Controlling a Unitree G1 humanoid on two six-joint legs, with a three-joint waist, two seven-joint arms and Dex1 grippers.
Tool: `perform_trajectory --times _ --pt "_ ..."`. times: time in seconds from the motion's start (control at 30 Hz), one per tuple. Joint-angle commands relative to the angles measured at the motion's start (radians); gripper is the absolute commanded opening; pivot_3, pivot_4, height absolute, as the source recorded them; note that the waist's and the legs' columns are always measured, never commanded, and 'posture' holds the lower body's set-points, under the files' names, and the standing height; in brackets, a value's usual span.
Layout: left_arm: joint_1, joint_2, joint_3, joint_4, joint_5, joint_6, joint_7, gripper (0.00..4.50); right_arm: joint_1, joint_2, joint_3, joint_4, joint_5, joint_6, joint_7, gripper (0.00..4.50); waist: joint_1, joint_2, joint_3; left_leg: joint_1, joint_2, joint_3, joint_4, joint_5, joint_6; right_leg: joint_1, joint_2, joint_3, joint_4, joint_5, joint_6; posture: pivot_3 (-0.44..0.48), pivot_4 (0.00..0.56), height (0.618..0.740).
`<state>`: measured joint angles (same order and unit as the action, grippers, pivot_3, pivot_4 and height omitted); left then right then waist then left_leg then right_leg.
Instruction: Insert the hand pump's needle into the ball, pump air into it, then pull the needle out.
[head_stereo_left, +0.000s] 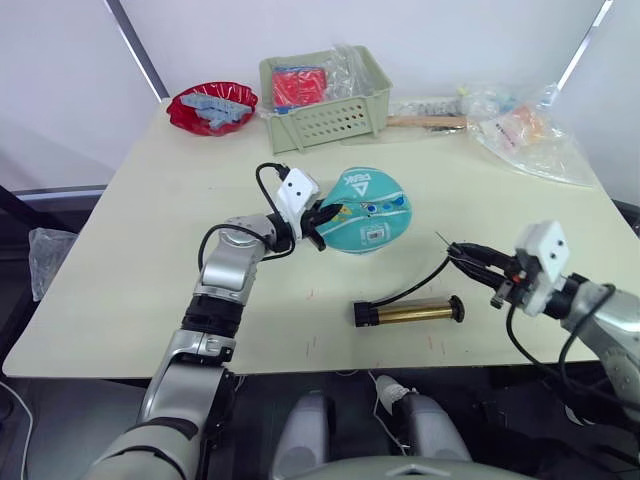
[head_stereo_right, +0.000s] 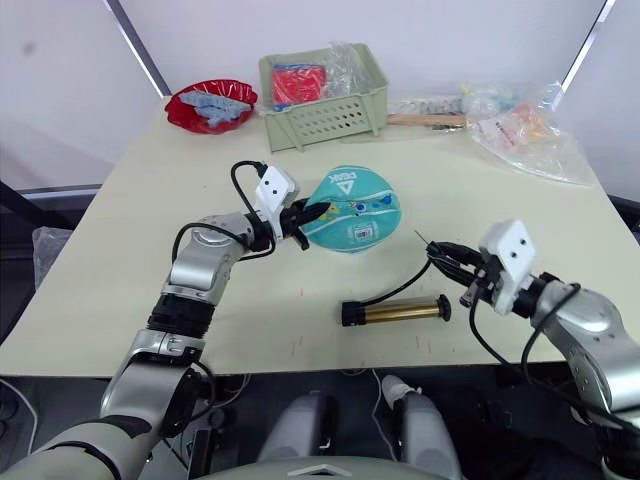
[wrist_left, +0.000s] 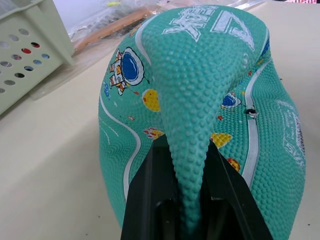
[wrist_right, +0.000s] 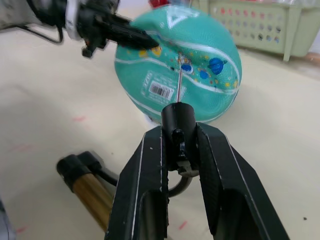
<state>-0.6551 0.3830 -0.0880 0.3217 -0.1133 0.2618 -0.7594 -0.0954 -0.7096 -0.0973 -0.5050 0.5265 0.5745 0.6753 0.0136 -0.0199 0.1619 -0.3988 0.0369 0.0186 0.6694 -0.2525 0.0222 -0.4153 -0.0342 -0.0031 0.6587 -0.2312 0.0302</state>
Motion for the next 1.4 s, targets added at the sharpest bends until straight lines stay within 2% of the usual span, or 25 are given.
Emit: perform_trajectory --times 0.03,0.27,0.6,0.8,0.97,1.2,1.4 --pt "-0.010 -0.010 0.002 -0.031 -0.004 -0.014 0.007 0.01 -0.092 -0.030 0.028 -0.024 -0.003 0.131 -0.048 0.30 0.001 0.000 0.000 -0.001 0.000 -0.001 0.000 0.000 0.000 0.000 0.000 -0.001 0.000 0.001 -0.002 0.000 0.150 0.738" --pt "-0.007 -0.026 -0.004 -0.020 0.005 -0.032 0.018 0.01 -0.306 -0.095 0.095 0.034 0.012 0.337 -0.023 0.30 0.001 0.000 0.000 -0.001 -0.001 -0.001 0.000 0.000 0.000 0.000 -0.001 -0.001 -0.001 0.002 -0.002 0.000 0.150 0.738" --pt "0.005 -0.041 -0.017 0.010 0.026 -0.091 0.026 0.01 -0.697 -0.125 0.293 0.236 0.016 0.598 0.105 0.30 0.001 0.000 0.001 -0.002 0.000 -0.001 0.000 0.000 0.000 -0.001 -0.001 -0.001 0.000 0.002 -0.002 0.000 0.150 0.738" --pt "0.017 -0.052 -0.023 0.021 0.041 -0.133 0.024 0.01 -0.917 -0.089 0.417 0.389 0.015 0.739 0.178 0.30 -0.001 0.002 0.002 -0.003 0.000 0.000 0.000 0.000 0.000 -0.002 -0.002 -0.001 -0.001 0.002 -0.002 0.000 0.150 0.738" --pt "0.025 -0.064 -0.026 0.037 0.052 -0.171 0.030 0.01 -1.076 -0.016 0.546 0.532 -0.030 0.770 0.230 0.30 0.003 0.002 0.002 -0.003 0.000 -0.002 0.000 0.000 0.000 -0.002 -0.001 -0.003 0.000 0.002 -0.003 0.000 0.150 0.738" --pt "0.047 -0.070 -0.036 0.033 0.065 -0.205 0.036 0.01 -1.177 0.043 0.687 0.675 -0.105 0.733 0.314 0.30 0.002 0.002 0.002 -0.004 0.000 -0.002 0.000 0.000 0.000 -0.003 -0.003 -0.002 0.000 0.002 -0.002 0.000 0.150 0.738" --pt "0.058 -0.067 -0.041 0.026 0.070 -0.216 0.041 0.01 -1.220 0.094 0.735 0.785 -0.168 0.696 0.367 0.30 0.001 0.002 0.002 -0.004 -0.001 -0.002 0.000 0.000 0.000 -0.003 -0.002 -0.002 0.000 0.002 -0.002 0.000 0.150 0.738"
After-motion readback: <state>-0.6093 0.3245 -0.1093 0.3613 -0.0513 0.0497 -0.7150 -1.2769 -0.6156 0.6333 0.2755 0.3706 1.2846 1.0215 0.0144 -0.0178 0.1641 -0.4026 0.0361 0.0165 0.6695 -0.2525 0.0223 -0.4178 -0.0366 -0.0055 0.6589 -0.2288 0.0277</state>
